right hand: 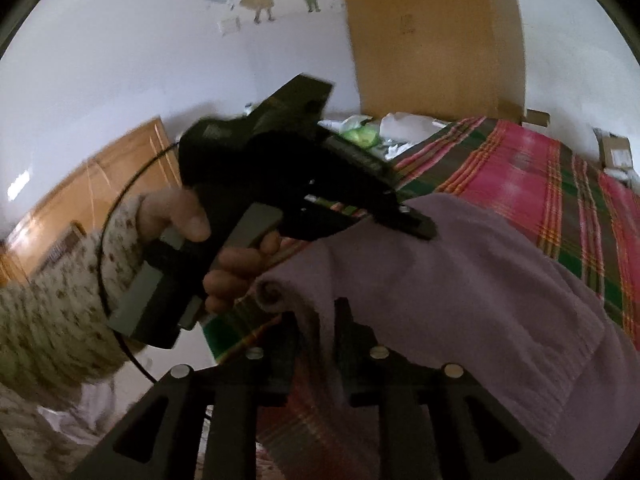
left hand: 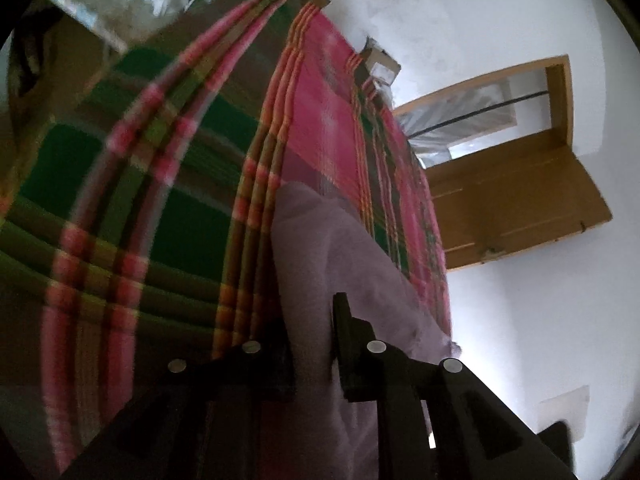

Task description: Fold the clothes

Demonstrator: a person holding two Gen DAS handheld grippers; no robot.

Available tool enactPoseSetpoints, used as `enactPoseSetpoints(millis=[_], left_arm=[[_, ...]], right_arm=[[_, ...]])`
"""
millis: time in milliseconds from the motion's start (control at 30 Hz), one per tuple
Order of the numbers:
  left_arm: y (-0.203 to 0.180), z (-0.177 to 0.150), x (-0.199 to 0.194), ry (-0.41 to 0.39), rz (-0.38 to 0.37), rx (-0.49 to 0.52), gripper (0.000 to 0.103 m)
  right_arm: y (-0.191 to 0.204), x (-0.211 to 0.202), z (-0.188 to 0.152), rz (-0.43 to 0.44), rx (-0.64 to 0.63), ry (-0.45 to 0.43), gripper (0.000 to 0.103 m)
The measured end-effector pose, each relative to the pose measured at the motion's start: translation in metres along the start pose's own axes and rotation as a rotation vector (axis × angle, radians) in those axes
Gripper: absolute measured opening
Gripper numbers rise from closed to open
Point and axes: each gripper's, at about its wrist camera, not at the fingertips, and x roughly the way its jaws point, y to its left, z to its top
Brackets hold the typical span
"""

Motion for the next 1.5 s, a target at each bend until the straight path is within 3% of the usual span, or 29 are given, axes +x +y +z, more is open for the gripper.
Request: enactPoseSetpoints(millis=[167, 267, 400, 467, 567, 667, 867, 1000, 1300, 1400, 1433, 1500], left_arm=[[-0.023, -0.007, -0.024, -0.109, 0.057, 0.099, 0.017], [-0.035, -0.012, -0.039, -0.18, 0.091, 0.138, 0.025], [-0.058, -0.018, -0.052, -0.241, 0.064, 0.171, 0.025], [-0.075, -0.023, -0.052, -0.265, 0.075, 0.197, 0.025], [-0.091, -0.03, -0.037, -0.224, 0.04, 0.212, 0.025], [-0.111, -0.041, -0.006, -0.148, 0.036, 0.265, 0.026], [-0.147, -0.07, 0.067, 0.055, -0.007, 0.373, 0.026], [-0.167, -0.089, 0.11, 0.165, -0.028, 0.429, 0.026], [-0.186, -0.109, 0.163, 0.267, -0.031, 0.47, 0.026], [-0.188, -0.113, 0.177, 0.294, -0.038, 0.465, 0.026], [-0.188, -0.114, 0.18, 0.303, -0.035, 0.464, 0.026], [-0.188, -0.115, 0.186, 0.318, -0.035, 0.464, 0.026]], right_arm=[[-0.016, -0.04, -0.003, 0.015, 0.078, -0.078, 0.027], [-0.031, -0.067, -0.009, -0.02, 0.13, -0.142, 0.03], [-0.065, -0.103, -0.025, -0.105, 0.225, -0.199, 0.031], [-0.085, -0.117, -0.041, -0.2, 0.272, -0.198, 0.031], [-0.112, -0.132, -0.069, -0.38, 0.348, -0.148, 0.031], [-0.132, -0.14, -0.094, -0.487, 0.404, -0.09, 0.031], [-0.16, -0.163, -0.138, -0.651, 0.477, -0.047, 0.031], [-0.175, -0.194, -0.164, -0.748, 0.537, -0.077, 0.028], [-0.217, -0.249, -0.205, -0.968, 0.654, -0.106, 0.028], [-0.23, -0.266, -0.218, -1.089, 0.674, -0.094, 0.03], [-0.235, -0.273, -0.224, -1.098, 0.694, -0.098, 0.036], [-0.248, -0.287, -0.234, -1.109, 0.745, -0.115, 0.036]])
